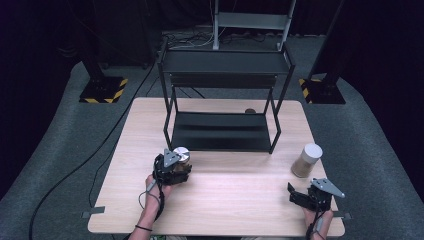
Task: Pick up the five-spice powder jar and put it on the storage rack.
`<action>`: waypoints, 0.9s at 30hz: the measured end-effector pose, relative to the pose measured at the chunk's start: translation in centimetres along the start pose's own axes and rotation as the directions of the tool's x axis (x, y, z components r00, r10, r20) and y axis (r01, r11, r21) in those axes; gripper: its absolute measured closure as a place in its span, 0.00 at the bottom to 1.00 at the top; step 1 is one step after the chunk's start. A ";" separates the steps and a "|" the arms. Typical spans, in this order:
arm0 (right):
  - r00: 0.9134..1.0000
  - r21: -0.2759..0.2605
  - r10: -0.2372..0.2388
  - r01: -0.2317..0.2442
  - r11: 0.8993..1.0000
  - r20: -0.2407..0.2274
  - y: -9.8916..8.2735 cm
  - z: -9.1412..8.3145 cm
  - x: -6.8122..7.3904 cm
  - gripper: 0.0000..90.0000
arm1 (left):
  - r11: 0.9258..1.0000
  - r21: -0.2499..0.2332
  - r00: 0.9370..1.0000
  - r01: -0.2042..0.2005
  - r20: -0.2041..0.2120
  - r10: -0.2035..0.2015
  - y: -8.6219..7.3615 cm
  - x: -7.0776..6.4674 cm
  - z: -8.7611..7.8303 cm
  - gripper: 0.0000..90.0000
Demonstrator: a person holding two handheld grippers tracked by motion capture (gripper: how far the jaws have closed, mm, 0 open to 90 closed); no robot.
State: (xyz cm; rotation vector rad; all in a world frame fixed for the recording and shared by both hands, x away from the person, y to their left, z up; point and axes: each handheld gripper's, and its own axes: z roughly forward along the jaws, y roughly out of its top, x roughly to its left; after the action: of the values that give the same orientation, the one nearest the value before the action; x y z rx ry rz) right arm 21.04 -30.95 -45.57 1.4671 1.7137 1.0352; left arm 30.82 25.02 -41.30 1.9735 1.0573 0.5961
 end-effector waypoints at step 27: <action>1.000 0.000 -0.001 0.001 1.000 0.000 0.0 0.0 0.0 0.01 | 1.000 0.004 1.000 0.011 0.007 -0.011 1.3 0.7 1.2 0.35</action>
State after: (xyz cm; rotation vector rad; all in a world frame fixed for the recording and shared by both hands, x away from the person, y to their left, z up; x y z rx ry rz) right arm 21.03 -30.95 -45.57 1.4667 1.7141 1.0349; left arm 32.68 24.69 -40.95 1.9699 1.0653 0.5811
